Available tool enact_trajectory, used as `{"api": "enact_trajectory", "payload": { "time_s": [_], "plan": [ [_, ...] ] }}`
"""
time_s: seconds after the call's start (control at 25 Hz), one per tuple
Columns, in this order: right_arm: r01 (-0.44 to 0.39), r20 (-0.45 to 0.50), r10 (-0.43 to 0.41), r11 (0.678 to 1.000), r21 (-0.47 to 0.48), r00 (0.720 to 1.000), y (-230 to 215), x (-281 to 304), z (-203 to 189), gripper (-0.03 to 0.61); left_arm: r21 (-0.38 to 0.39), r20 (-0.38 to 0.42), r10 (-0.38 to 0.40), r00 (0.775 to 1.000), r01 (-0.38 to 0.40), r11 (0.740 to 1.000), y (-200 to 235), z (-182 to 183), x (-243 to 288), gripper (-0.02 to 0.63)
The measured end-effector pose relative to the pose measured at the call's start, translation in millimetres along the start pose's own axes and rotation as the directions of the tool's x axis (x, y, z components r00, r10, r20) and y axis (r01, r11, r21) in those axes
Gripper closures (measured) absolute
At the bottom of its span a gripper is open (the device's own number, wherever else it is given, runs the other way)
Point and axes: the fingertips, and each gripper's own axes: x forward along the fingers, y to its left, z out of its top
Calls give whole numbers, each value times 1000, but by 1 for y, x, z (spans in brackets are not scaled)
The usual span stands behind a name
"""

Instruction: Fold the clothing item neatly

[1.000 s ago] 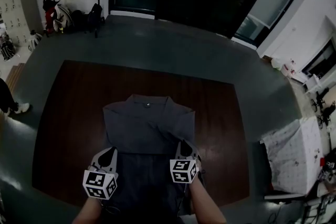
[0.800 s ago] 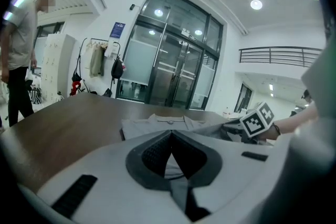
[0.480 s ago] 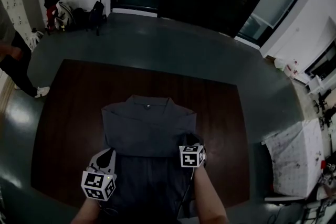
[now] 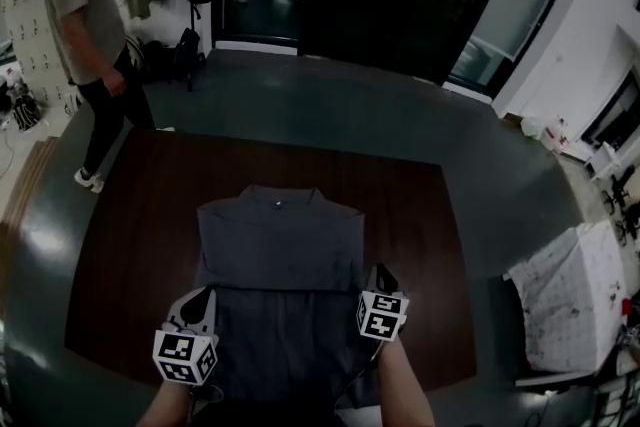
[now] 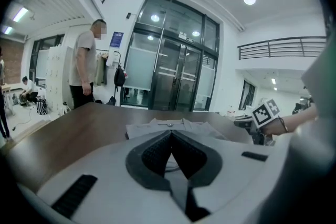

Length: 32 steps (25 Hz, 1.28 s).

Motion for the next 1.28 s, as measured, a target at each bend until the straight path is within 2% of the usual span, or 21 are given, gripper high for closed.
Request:
{"api": "enact_trajectory", "payload": {
  "time_s": [0.04,0.2,0.32,0.44,0.56,0.64,0.72,0.84,1.0,1.16,1.28],
  "plan": [
    [-13,72,12,1000,24,997,4,-17,10,589,3,12,7,1000,-7,1000,-5,1,-8,604],
    [-138,292,98,983,118,951,20,-75,32,589,-5,72,52,996,-52,999,-18,-4,-45,604],
    [-180,380,122,976,120,917,24,-104,35,589,-17,89,120,989,-119,993,-17,-18,-75,604],
    [-203,426,133,971,123,895,27,-132,24,589,-16,70,171,983,-170,985,-8,-39,-105,604],
    [-221,434,149,968,121,889,21,-159,4,589,-38,70,186,980,-184,982,-6,-60,-130,604],
    [-219,431,144,967,130,891,14,-176,-13,589,-21,91,182,979,-181,983,-7,-69,-145,604],
    [-195,429,114,969,149,896,4,-197,-32,589,11,139,190,972,-193,981,-5,-76,-163,604],
    [-126,414,26,968,215,910,-13,-235,-72,589,28,204,199,959,-209,978,-3,-91,-199,604],
    [-25,365,-95,950,311,926,-21,-300,-136,589,8,190,162,968,-166,986,-4,-132,-258,604],
    [16,289,-122,939,342,950,-3,-366,-201,589,61,199,126,972,-140,988,-16,-165,-326,604],
    [36,226,-117,942,334,967,14,-397,-244,589,61,189,78,979,-91,994,-26,-187,-355,604]
  ]
}}
